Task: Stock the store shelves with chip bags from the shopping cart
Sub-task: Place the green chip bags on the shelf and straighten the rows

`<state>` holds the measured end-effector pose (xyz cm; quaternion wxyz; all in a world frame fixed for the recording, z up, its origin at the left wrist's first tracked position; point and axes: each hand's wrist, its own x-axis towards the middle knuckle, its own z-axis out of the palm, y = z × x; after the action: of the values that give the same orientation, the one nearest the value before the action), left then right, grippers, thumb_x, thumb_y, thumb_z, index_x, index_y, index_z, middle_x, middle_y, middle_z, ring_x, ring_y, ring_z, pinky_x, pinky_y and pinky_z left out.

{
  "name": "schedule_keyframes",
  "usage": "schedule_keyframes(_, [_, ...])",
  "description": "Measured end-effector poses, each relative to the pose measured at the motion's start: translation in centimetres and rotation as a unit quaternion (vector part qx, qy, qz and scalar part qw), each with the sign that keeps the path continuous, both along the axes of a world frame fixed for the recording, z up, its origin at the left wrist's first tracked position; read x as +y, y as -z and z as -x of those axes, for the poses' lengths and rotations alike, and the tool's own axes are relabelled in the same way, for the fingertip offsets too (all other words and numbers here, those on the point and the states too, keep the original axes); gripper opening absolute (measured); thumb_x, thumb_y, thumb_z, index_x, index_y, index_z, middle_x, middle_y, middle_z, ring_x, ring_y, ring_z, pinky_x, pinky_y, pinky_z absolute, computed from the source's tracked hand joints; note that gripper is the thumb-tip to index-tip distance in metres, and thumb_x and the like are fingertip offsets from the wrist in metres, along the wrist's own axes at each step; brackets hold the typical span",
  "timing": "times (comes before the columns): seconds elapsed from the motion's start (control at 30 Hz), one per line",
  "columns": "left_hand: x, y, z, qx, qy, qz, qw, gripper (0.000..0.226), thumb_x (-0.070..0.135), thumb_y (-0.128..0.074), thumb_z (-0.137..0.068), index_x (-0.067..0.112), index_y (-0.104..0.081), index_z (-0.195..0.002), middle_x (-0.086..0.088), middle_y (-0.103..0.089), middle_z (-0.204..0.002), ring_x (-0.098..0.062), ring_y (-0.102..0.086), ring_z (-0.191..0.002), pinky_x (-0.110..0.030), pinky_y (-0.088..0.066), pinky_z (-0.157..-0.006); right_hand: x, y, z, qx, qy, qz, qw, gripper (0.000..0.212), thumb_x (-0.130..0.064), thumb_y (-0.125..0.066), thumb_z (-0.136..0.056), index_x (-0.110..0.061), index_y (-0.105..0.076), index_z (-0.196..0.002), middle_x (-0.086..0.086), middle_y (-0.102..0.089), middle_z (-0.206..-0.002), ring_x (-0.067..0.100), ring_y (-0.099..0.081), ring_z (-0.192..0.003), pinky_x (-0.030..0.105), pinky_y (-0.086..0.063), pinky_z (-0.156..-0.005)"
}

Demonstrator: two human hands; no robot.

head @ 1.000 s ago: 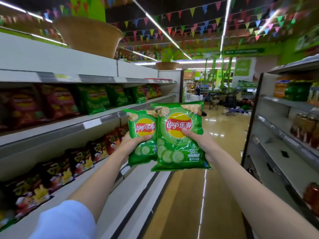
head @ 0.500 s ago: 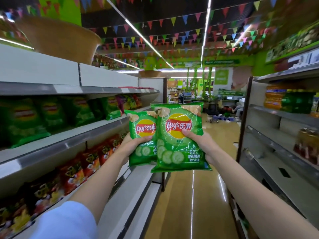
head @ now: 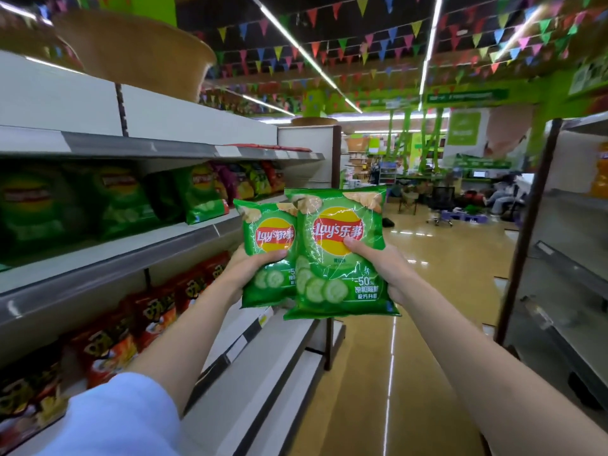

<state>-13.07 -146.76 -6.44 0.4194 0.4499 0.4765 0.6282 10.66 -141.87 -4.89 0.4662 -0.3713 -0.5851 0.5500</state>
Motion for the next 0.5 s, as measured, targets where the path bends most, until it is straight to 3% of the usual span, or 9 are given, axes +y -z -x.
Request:
schedule_keyframes(0.1, [3.3, 0.2, 0.2, 0.002, -0.039, -0.005, 0.999, 0.038, 0.007, -0.077, -0.073, 0.015, -0.06, -0.106, -0.012, -0.072, -0.102, -0.028, -0.07, -0.089, -0.038, -0.057, -0.079, 5.1, -0.2, 0.8, 0.002, -0.033, -0.005, 0.999, 0.047, -0.033, -0.079, -0.074, -0.017, -0.061, -0.114, 0.008, -0.075, -0.098, 0.027, -0.072, -0.087, 0.044, -0.057, -0.084])
schedule_keyframes(0.23, [8.0, -0.9, 0.4, -0.012, -0.092, -0.011, 0.996, 0.04, 0.007, -0.077, -0.074, 0.015, -0.059, -0.108, -0.009, -0.073, -0.094, -0.019, -0.072, -0.074, -0.028, -0.056, -0.058, 12.0, -1.5, 1.8, 0.0, -0.085, -0.024, 0.996, 0.046, -0.032, -0.079, -0.075, -0.017, -0.062, -0.114, 0.007, -0.075, -0.098, 0.027, -0.072, -0.089, 0.046, -0.056, -0.087])
schedule_keyframes(0.33, [11.0, -1.6, 0.9, -0.005, -0.129, -0.009, 0.992, 0.047, 0.013, -0.08, -0.071, 0.014, -0.058, -0.113, -0.009, -0.072, -0.099, -0.023, -0.071, -0.084, -0.033, -0.057, -0.07, 16.2, -2.7, 2.7, 0.001, -0.124, -0.033, 0.992, 0.041, -0.029, -0.077, -0.077, -0.015, -0.063, -0.113, 0.006, -0.076, -0.094, 0.024, -0.073, -0.082, 0.039, -0.059, -0.077])
schedule_keyframes(0.5, [14.3, -1.6, 1.7, 0.008, -0.187, 0.003, 0.982, 0.048, 0.016, -0.08, -0.071, 0.014, -0.059, -0.114, -0.009, -0.072, -0.103, -0.026, -0.069, -0.092, -0.038, -0.055, -0.084, 21.7, -2.6, 4.3, 0.005, -0.176, -0.027, 0.984, 0.037, -0.029, -0.077, -0.077, -0.016, -0.063, -0.109, 0.007, -0.076, -0.092, 0.023, -0.073, -0.079, 0.039, -0.059, -0.076])
